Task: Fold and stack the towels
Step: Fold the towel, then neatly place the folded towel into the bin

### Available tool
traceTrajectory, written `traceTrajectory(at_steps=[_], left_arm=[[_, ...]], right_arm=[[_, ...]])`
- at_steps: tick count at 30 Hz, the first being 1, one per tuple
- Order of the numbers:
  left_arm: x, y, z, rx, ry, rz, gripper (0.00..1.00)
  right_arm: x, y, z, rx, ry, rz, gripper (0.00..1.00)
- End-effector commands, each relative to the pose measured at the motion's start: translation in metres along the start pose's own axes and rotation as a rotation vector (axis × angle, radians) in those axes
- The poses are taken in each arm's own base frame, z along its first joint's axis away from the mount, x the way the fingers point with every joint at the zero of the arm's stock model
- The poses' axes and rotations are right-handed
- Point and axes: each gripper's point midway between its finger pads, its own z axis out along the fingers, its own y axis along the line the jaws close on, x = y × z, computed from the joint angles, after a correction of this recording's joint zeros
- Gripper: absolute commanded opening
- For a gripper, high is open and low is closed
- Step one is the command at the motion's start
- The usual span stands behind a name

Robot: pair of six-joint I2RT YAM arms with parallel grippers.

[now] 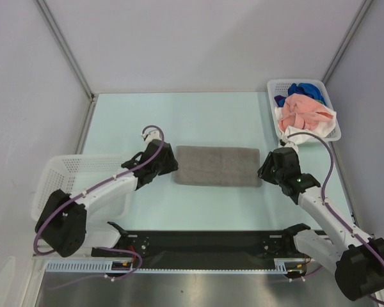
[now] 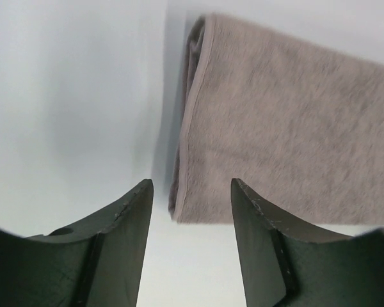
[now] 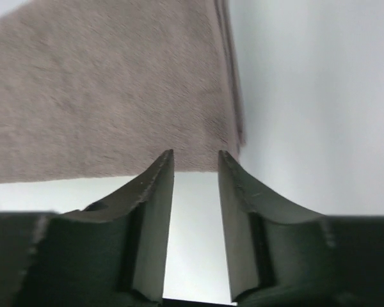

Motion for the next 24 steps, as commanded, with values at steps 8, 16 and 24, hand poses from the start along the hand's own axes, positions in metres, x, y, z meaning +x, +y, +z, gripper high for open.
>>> traceTrajectory(at_steps=[8, 16, 24], left_arm=[[-0.03, -0.018, 0.05, 0.023, 0.105, 0.088, 0.62], [0.0, -0.009, 0.077, 0.022, 0.221, 0.104, 0.7], [0.03, -0.01, 0.087, 0.091, 0.304, 0.058, 0.7]], right_arm=[[-0.032, 0.055, 0.034, -0.111, 0.006, -0.079, 0.31], [-0.018, 0.04, 0.076, -0.035, 0.072, -0.123, 0.29], [-0.013, 0.01, 0.086, 0.038, 0.082, -0.087, 0.28]])
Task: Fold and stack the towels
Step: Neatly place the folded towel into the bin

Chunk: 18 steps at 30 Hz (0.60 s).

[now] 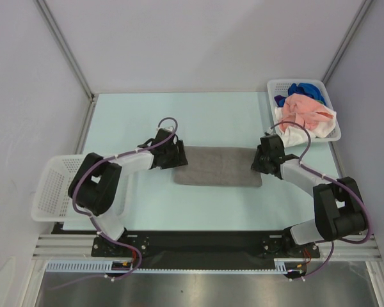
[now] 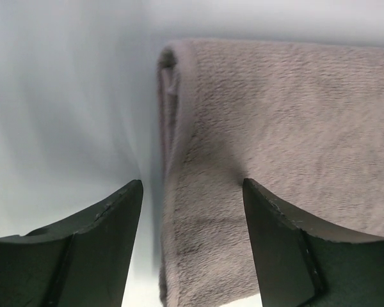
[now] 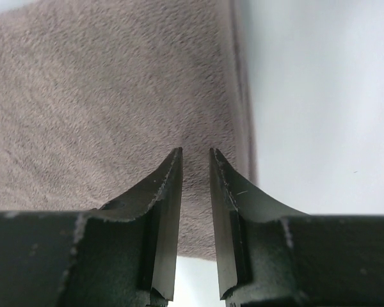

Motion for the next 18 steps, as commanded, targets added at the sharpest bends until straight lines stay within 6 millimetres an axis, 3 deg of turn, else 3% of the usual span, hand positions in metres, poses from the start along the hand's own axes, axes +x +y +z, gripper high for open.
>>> traceTrajectory(at_steps=[1, 10, 16, 18], left_arm=[[0.021, -0.003, 0.011, 0.063, 0.066, -0.015, 0.7], [0.05, 0.011, 0.025, 0.019, 0.144, -0.033, 0.62], [0.062, 0.013, 0.035, -0.026, 0.172, -0.016, 0.39], [0.063, 0.012, 0.035, -0.036, 0.171, -0.008, 0.25]], right_arm=[[-0.015, -0.005, 0.0, 0.009, -0.059, 0.001, 0.28], [-0.021, -0.006, 0.001, 0.002, -0.065, 0.011, 0.28], [-0.025, -0.003, 0.001, -0.006, -0.067, 0.014, 0.28], [-0.027, -0.001, -0.002, -0.011, -0.066, 0.011, 0.28]])
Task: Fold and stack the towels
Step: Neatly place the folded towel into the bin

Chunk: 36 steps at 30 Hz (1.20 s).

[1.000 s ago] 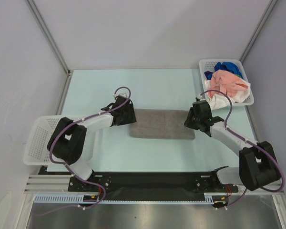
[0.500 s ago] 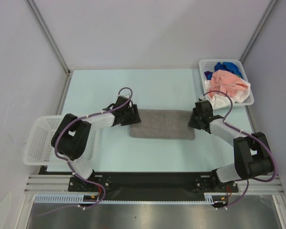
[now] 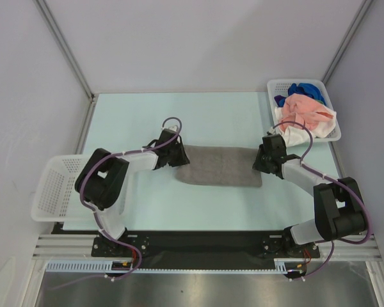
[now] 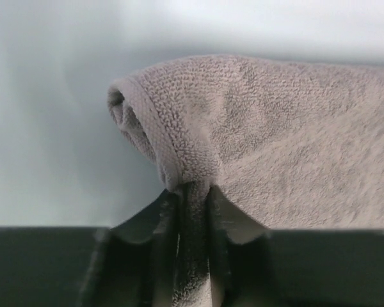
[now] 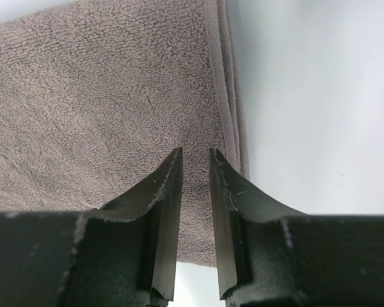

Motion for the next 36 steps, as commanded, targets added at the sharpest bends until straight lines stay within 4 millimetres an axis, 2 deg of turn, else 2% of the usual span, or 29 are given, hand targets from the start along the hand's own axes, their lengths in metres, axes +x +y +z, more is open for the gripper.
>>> traceTrajectory(at_steps=[1, 2, 3, 7, 12, 15, 16, 18, 20, 23, 25, 30, 36], left_arm=[[0.062, 0.041, 0.006, -0.161, 0.184, 0.016, 0.18], [0.062, 0.042, 0.005, -0.17, 0.185, 0.022, 0.07], [0.062, 0.042, 0.004, -0.175, 0.183, 0.029, 0.0], [0.048, 0.046, -0.014, -0.252, 0.134, 0.087, 0.0], [0.033, 0.052, -0.058, -0.449, 0.09, 0.213, 0.0], [0.033, 0.059, -0.084, -0.538, 0.073, 0.247, 0.0], [0.038, 0.065, -0.094, -0.572, 0.1, 0.263, 0.0], [0.037, 0.068, -0.109, -0.629, 0.075, 0.289, 0.0], [0.044, 0.071, -0.123, -0.657, 0.091, 0.307, 0.0], [0.04, 0.073, -0.149, -0.729, 0.061, 0.343, 0.0], [0.033, 0.078, -0.171, -0.815, 0.044, 0.385, 0.0], [0.021, 0.073, -0.2, -0.846, -0.012, 0.388, 0.0], [-0.003, 0.078, -0.248, -0.945, -0.091, 0.392, 0.0]], right_arm=[[-0.022, 0.01, -0.005, -0.028, -0.052, -0.009, 0.28], [-0.026, 0.012, -0.009, -0.033, -0.06, -0.012, 0.3], [-0.027, 0.013, -0.011, -0.035, -0.062, -0.014, 0.31], [-0.043, 0.024, -0.029, -0.064, -0.098, -0.034, 0.4], [-0.066, 0.041, -0.054, -0.092, -0.143, -0.067, 0.42], [-0.07, 0.048, -0.062, -0.112, -0.15, -0.078, 0.42], [-0.073, 0.051, -0.066, -0.121, -0.161, -0.08, 0.42], [-0.074, 0.055, -0.069, -0.132, -0.166, -0.082, 0.42], [-0.073, 0.06, -0.07, -0.146, -0.165, -0.087, 0.41], [-0.067, 0.067, -0.07, -0.167, -0.157, -0.087, 0.41], [-0.065, 0.072, -0.069, -0.177, -0.157, -0.085, 0.4], [-0.061, 0.089, -0.07, -0.2, -0.152, -0.106, 0.4], [-0.06, 0.098, -0.072, -0.189, -0.144, -0.146, 0.39]])
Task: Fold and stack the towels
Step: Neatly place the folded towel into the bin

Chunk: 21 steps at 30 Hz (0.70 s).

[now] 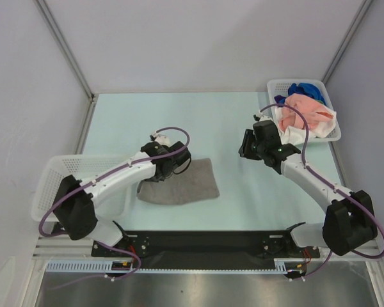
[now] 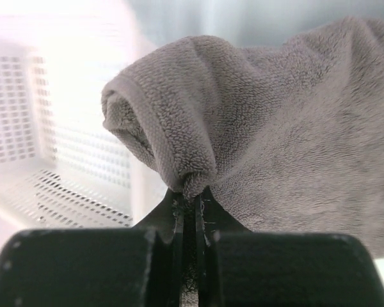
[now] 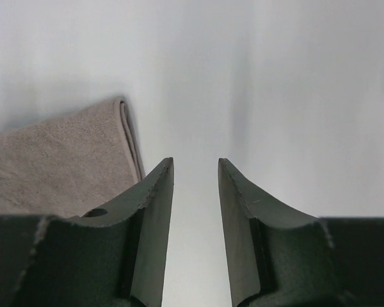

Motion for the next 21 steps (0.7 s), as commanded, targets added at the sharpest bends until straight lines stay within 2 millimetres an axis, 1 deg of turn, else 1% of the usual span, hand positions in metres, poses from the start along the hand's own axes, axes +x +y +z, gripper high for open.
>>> traceTrajectory(at_steps=[1, 4, 7, 8, 10, 11, 12, 13, 14, 16, 19, 21], left_arm=[[-0.015, 0.052, -0.025, -0.127, -0.074, -0.032, 0.0], [-0.022, 0.073, -0.03, -0.172, -0.09, -0.047, 0.0], [-0.028, 0.092, -0.029, -0.204, -0.106, -0.064, 0.0], [-0.028, 0.103, -0.026, -0.225, -0.094, -0.076, 0.0], [-0.031, 0.115, -0.026, -0.215, -0.109, -0.12, 0.0], [-0.033, 0.125, -0.025, -0.223, -0.107, -0.119, 0.0], [-0.036, 0.128, -0.025, -0.208, -0.124, -0.143, 0.0], [-0.037, 0.14, -0.027, -0.209, -0.132, -0.178, 0.0], [-0.037, 0.146, -0.028, -0.209, -0.135, -0.165, 0.0], [-0.042, 0.16, -0.033, -0.213, -0.146, -0.198, 0.0], [-0.046, 0.17, -0.044, -0.191, -0.177, -0.225, 0.0], [-0.045, 0.18, -0.049, -0.207, -0.179, -0.23, 0.0]], right_arm=[[-0.021, 0.017, -0.006, -0.011, -0.045, -0.024, 0.39], [-0.019, 0.02, -0.008, -0.003, -0.04, -0.043, 0.38], [-0.017, 0.025, -0.009, -0.01, -0.037, -0.05, 0.38], [-0.016, 0.027, -0.011, -0.011, -0.036, -0.056, 0.38], [-0.015, 0.028, -0.012, -0.008, -0.035, -0.065, 0.38], [-0.016, 0.029, -0.013, -0.004, -0.038, -0.066, 0.38], [-0.014, 0.03, -0.013, -0.004, -0.035, -0.074, 0.38], [-0.014, 0.03, -0.014, -0.001, -0.033, -0.074, 0.38], [-0.015, 0.03, -0.014, 0.002, -0.036, -0.077, 0.38], [-0.015, 0.032, -0.014, 0.002, -0.034, -0.083, 0.38], [-0.017, 0.038, -0.013, 0.003, -0.033, -0.092, 0.37], [-0.018, 0.04, -0.014, 0.009, -0.033, -0.103, 0.37]])
